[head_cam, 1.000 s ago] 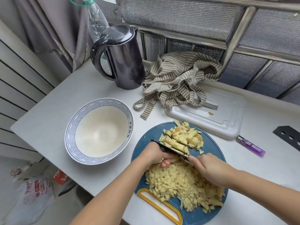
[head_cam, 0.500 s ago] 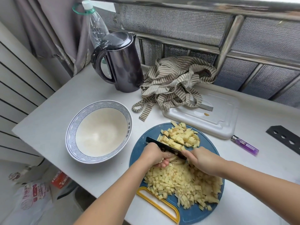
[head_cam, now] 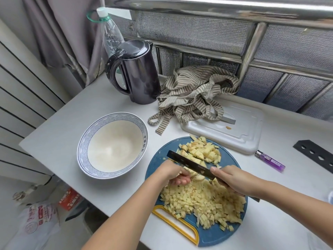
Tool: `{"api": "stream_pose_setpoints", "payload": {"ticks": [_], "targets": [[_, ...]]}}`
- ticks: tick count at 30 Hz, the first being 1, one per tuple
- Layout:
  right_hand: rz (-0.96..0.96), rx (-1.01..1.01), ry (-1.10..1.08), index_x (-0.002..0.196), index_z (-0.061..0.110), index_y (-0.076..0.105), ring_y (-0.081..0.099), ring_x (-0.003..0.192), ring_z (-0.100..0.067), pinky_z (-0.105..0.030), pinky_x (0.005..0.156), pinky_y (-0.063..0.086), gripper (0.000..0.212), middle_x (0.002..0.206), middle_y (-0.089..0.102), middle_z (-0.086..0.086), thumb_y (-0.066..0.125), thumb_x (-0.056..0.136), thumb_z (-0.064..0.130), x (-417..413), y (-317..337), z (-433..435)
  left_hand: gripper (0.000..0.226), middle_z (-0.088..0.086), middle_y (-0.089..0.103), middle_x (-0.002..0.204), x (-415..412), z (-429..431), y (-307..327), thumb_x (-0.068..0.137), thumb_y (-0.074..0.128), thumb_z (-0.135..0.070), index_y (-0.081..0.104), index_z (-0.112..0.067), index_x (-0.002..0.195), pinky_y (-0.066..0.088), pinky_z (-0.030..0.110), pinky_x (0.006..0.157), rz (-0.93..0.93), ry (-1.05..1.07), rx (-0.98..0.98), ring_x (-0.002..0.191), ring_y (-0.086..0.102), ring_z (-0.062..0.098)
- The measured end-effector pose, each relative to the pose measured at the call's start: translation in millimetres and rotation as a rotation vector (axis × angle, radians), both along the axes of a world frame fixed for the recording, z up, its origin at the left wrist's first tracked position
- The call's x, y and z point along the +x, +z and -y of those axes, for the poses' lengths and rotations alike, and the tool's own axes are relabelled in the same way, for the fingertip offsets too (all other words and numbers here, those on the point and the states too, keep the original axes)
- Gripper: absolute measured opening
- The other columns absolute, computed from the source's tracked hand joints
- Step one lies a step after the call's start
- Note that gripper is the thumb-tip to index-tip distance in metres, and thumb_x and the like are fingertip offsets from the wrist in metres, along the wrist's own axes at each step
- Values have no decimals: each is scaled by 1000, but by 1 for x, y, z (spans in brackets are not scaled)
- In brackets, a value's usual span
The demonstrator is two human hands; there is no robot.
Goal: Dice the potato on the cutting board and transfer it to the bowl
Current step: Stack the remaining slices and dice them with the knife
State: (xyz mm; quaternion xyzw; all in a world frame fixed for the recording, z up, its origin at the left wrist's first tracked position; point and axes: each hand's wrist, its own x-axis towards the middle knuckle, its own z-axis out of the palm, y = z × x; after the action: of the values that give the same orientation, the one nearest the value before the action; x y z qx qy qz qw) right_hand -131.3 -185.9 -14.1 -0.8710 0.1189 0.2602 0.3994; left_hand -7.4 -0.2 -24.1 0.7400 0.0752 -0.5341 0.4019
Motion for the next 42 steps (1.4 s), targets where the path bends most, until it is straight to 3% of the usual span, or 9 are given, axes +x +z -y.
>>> {"api": "stream_pose_setpoints", "payload": {"ticks": [3, 10, 12, 16, 21, 37, 42], "targets": [[9, -26, 18, 64, 16, 36, 30, 46, -9, -22, 53, 32, 58, 57, 34, 4, 24, 88, 68, -2, -2, -1, 13, 10, 68, 66, -1, 1, 0, 91, 62, -5, 69, 5, 92, 40, 15, 39, 6, -8, -2, 39, 54, 8], [-13, -27, 28, 60, 18, 37, 31, 46, -9, -18, 51, 34, 57, 56, 36, 5, 24, 92, 64, -2, 2, -1, 15, 11, 67, 68, -2, 3, 0, 91, 61, -4, 68, 7, 98, 40, 15, 39, 29, -6, 1, 42, 54, 9], [-25, -18, 39, 61, 16, 36, 29, 43, -8, -14, 47, 32, 57, 55, 34, 4, 24, 95, 60, 0, 4, 0, 15, 11, 67, 67, -2, 4, 0, 90, 61, -3, 68, 7, 98, 41, 15, 39, 33, -4, -3, 43, 55, 9], [-17, -78, 92, 58, 18, 31, 25, 46, -10, -24, 57, 32, 57, 54, 29, 5, 21, 94, 62, 3, 3, 0, 11, 9, 67, 64, -1, 4, 0, 91, 60, -3, 68, 5, 92, 42, 14, 41, 29, 0, -6, 42, 55, 7], [-29, -151, 135, 60, 17, 26, 21, 46, -9, -22, 55, 29, 56, 56, 25, 3, 20, 97, 58, 3, -1, 0, 13, 9, 66, 64, -3, 5, -4, 93, 57, -1, 68, 3, 87, 43, 14, 41, 20, 25, -3, 43, 57, 7], [79, -309, 267, 65, 12, 39, 32, 48, -16, -31, 56, 37, 64, 56, 36, -3, 10, 94, 60, 18, -19, -11, 16, 9, 69, 64, -9, 1, -14, 94, 53, 0, 68, 7, 97, 46, 16, 41, 7, 142, 13, 44, 60, 9], [55, -256, 251, 62, 13, 34, 25, 47, -15, -26, 52, 30, 60, 55, 30, -2, 17, 98, 57, 27, -18, -13, 17, 9, 69, 65, -11, 2, -11, 94, 56, -4, 69, 5, 100, 47, 17, 43, 25, 124, 22, 46, 60, 9]]}}
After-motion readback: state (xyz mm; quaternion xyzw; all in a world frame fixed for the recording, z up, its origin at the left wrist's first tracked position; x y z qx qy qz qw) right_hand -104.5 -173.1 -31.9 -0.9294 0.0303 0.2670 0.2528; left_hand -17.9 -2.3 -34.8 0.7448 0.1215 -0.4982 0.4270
